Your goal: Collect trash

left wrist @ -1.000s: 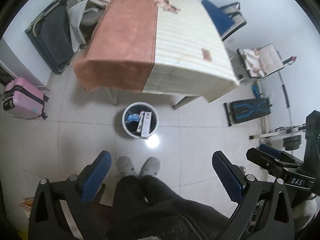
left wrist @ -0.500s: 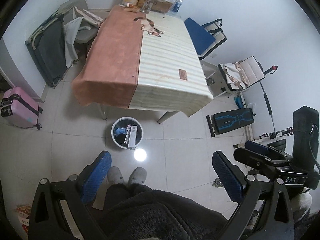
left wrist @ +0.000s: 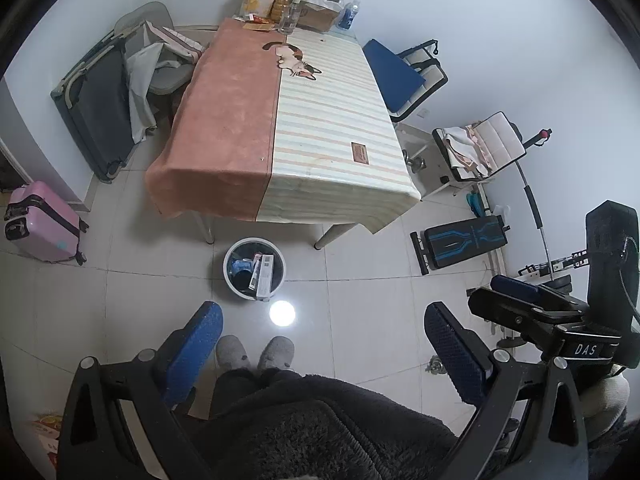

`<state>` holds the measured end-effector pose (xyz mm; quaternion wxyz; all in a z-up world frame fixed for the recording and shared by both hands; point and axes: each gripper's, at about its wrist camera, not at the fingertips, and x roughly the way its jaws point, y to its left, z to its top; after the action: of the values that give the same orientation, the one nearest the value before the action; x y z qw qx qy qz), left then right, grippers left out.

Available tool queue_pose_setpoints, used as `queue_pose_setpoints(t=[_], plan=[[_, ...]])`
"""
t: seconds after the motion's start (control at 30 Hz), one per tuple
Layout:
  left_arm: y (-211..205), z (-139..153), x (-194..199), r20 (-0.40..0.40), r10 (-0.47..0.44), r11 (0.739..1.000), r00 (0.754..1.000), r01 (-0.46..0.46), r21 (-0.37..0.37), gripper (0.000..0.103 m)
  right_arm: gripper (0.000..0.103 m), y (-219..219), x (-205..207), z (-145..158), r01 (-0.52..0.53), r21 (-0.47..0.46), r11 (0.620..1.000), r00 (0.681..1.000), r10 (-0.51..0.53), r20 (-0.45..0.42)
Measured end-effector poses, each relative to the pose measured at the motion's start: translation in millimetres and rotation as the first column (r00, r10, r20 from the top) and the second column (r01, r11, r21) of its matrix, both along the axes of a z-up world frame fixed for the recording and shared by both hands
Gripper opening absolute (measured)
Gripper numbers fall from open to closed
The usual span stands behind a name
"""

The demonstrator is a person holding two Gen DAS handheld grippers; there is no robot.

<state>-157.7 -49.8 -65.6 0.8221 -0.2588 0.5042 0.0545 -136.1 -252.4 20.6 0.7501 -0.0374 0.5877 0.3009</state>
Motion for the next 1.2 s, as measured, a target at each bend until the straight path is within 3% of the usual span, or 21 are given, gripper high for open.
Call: queue_pose_setpoints(t=[1.2], plan=[[-6, 10, 2, 0.010, -0.013, 1.000, 1.000, 0.013, 0.004, 0.103, 0.103, -6, -5, 12, -0.002, 0.003, 1.000, 1.000, 0.002, 0.012]])
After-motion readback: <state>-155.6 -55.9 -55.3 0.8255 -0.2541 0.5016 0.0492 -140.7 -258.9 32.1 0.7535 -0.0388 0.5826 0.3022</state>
